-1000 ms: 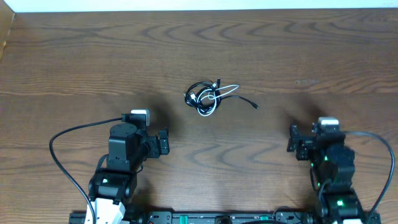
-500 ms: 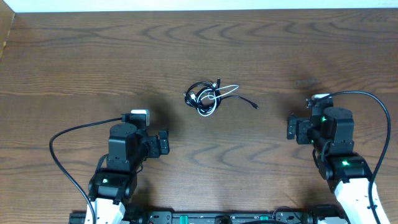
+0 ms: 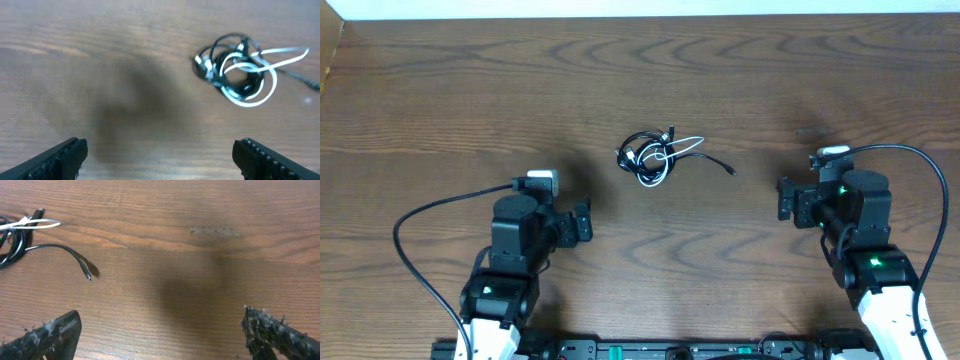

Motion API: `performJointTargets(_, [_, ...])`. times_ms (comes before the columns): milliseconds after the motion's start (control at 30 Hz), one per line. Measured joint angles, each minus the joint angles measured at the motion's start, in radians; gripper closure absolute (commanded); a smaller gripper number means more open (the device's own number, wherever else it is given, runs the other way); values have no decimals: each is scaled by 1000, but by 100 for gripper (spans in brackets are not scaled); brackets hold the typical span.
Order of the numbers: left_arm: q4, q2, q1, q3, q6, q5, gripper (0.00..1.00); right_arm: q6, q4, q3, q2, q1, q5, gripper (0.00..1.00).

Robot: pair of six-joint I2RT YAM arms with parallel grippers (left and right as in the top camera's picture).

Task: Untangle cables
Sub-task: 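Raise both arms from rest and orient grippers toward the cable bundle, then reach the left gripper to the bundle's left side and grasp black cable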

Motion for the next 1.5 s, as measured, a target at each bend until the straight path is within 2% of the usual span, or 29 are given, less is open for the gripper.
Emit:
performJointTargets(200, [-35, 45, 0, 135, -6, 0, 2, 0, 5, 0, 0, 0, -12, 1])
performJointTargets(467, [-111, 265, 0, 316, -76, 28, 2, 0, 14, 0, 2, 0, -14, 1])
performJointTargets(833, [-112, 483, 0, 334, -179, 132, 2, 0, 14, 0, 3, 0, -14, 1])
performJointTargets(933, [-54, 529, 0, 333, -192, 136, 2, 0, 14, 0, 3, 0, -14, 1])
performJointTargets(1100, [136, 596, 0, 335, -274, 141, 3, 0, 14, 0, 3, 0, -14, 1])
performJointTargets(1433, [318, 832, -57, 336, -396, 147, 17, 0, 14, 1, 3, 0, -17, 1])
performJointTargets(1500, [338, 883, -99, 336, -401, 148, 27, 0, 14, 1, 3, 0, -17, 1])
